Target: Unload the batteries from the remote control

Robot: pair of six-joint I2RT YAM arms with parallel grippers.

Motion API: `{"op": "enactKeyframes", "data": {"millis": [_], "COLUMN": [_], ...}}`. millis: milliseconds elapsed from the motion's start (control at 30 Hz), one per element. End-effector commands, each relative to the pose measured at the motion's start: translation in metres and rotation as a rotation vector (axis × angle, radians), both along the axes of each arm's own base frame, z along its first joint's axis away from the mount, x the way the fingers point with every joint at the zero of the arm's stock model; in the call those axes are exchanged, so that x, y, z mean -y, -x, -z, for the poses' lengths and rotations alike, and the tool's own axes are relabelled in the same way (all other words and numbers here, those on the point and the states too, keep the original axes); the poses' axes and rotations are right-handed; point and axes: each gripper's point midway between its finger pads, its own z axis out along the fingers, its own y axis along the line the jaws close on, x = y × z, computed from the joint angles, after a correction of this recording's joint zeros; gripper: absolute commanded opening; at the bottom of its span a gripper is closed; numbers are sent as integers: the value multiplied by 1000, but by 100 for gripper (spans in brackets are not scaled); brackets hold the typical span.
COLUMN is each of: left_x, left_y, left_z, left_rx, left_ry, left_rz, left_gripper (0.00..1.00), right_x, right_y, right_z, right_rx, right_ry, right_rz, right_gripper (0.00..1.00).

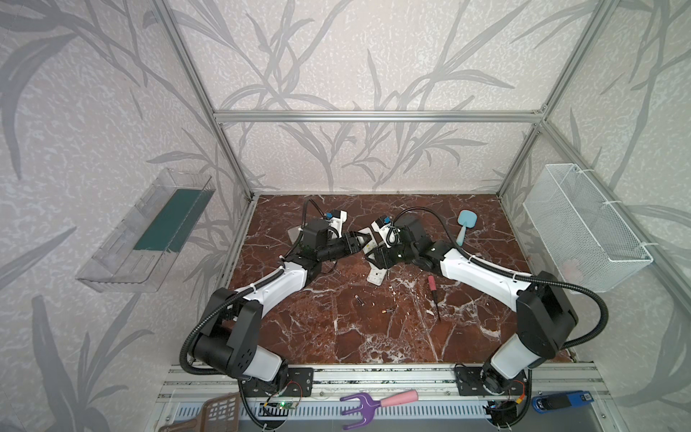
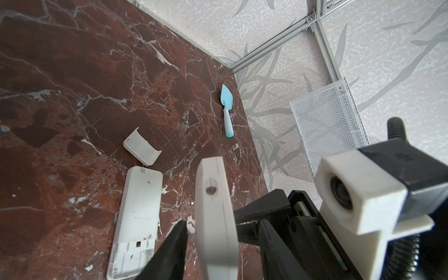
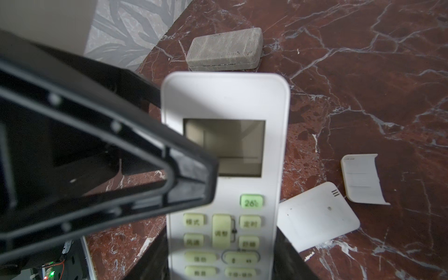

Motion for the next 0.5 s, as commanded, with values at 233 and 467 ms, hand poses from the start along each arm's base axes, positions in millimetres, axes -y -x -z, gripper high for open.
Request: {"op": "enactKeyframes", "data": {"millis": [233, 467], "left_x": [0, -4], "left_y": [-2, -1], "left_z": [-13, -38], "left_rx": [8, 108], "left_ry": [96, 149], "left_rz": [7, 41], "left_gripper": [16, 10], "right_x": [-9, 11], "right_y": [16, 21], "right_z": [-48, -83], "right_rx": [77, 59], "right_ry": [-109, -244], "right_rz": [-98, -98], "right_gripper": [59, 67]}}
